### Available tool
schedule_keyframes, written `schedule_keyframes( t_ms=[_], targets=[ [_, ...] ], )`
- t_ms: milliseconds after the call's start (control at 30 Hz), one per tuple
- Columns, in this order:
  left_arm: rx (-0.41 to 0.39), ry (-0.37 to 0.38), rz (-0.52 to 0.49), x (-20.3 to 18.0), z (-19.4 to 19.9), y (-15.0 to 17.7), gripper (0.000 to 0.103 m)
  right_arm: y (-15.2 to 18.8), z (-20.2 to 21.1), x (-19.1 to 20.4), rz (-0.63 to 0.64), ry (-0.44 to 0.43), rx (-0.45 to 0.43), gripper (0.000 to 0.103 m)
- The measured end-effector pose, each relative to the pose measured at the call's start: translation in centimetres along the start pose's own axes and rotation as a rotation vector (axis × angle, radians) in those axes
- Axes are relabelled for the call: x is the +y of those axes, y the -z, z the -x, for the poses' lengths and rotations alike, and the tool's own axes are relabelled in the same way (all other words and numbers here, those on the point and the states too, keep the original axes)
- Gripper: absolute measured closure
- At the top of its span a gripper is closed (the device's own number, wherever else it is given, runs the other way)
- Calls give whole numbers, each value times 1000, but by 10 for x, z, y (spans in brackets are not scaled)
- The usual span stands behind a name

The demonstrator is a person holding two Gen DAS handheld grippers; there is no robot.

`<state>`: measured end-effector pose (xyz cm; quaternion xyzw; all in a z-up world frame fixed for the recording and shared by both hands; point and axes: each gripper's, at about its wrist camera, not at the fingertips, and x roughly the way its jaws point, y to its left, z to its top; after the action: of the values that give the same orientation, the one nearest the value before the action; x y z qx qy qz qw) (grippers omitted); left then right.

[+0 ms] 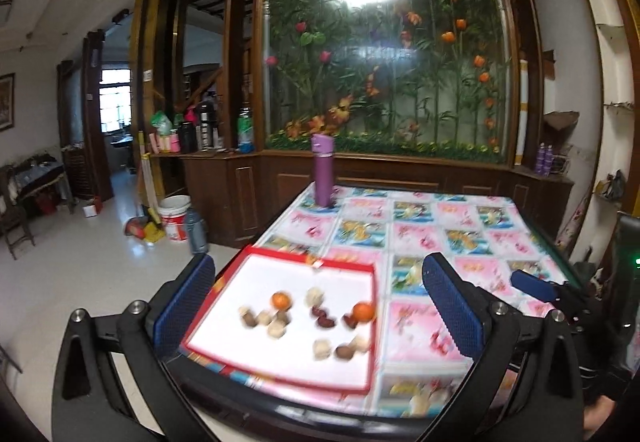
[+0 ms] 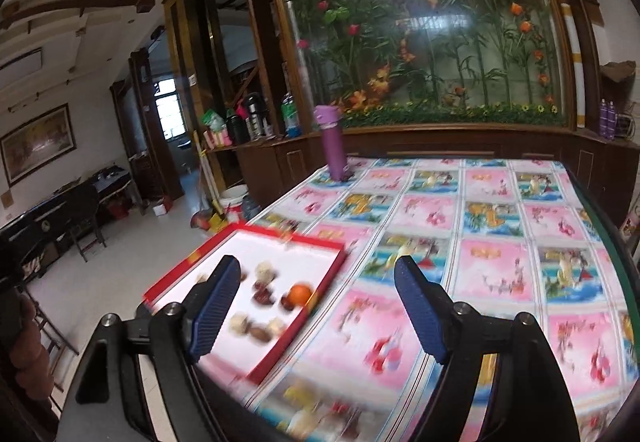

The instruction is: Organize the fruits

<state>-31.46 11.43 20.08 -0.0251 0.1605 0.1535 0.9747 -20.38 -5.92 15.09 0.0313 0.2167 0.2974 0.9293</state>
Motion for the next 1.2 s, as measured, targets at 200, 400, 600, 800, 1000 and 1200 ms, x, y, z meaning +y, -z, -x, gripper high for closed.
schedule_keyframes(
  t_ms=[200, 400, 600, 800, 1000, 1200],
  targets=[
    [46, 67, 10, -18, -81, -34, 0, -30, -58, -45, -91, -12, -53, 24],
    [149, 173, 27, -44, -153, -66, 0, -46, -96, -68, -78, 34, -71, 24],
    [378, 196, 17, -59, -203, -64, 0, -60, -94, -72, -146, 30, -3, 24],
    [469, 19, 48, -14, -180, -68, 0, -79, -65, -39, -54, 59, 106, 24],
    [402, -183, 31, 48, -119, -66, 0, -56, -54, 11, -12, 0, 185, 24],
    [238, -208, 65, 82, -72, 3, 0, 7, -31, 42, 1, 9, 54, 24]
  ],
)
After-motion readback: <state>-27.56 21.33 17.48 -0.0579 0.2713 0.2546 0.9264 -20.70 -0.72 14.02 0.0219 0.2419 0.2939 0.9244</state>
